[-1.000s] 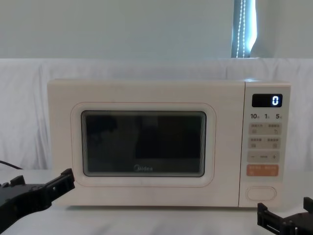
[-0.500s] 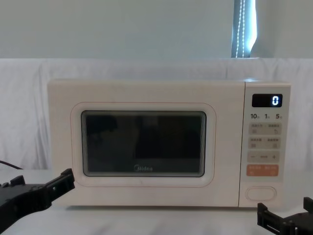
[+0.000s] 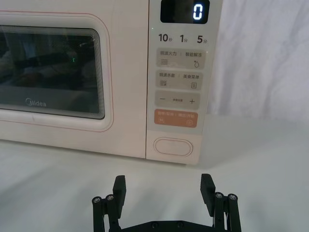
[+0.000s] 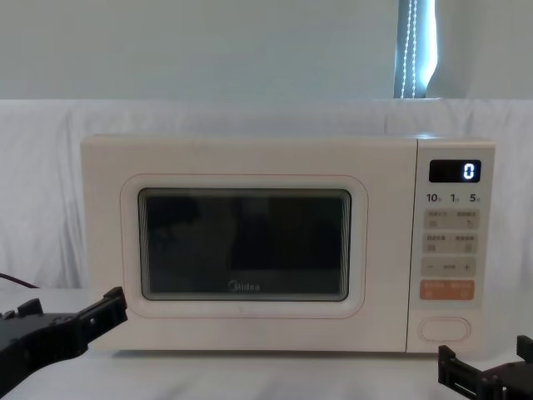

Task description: Press the button to open the microwave door with one hand; close the microwave door with the other hand.

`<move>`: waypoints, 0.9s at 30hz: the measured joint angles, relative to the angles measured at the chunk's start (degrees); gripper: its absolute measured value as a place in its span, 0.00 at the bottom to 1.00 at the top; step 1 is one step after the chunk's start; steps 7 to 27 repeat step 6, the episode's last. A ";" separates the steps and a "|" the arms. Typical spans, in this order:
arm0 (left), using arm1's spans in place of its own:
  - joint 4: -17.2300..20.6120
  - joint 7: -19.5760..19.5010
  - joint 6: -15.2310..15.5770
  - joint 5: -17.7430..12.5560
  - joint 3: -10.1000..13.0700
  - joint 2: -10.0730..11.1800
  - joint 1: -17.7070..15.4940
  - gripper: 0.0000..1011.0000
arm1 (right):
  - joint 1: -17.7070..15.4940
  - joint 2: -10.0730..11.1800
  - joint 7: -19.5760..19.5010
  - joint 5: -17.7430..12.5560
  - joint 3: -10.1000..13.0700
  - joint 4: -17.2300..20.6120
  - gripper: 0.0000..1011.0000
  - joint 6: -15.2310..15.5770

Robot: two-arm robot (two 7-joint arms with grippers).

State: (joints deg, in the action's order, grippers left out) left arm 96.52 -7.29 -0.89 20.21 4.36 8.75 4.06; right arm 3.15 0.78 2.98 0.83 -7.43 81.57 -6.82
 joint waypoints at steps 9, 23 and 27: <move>0.00 0.00 0.00 0.00 0.00 0.00 0.00 0.99 | 0.00 0.00 0.00 0.00 0.00 0.00 0.99 0.00; 0.00 0.00 0.00 0.00 0.00 0.00 0.00 0.99 | 0.00 0.00 0.00 0.00 0.00 0.00 0.99 0.00; 0.00 0.00 0.00 0.00 0.00 0.00 0.00 0.99 | 0.00 0.00 0.00 0.00 0.00 0.00 0.99 0.00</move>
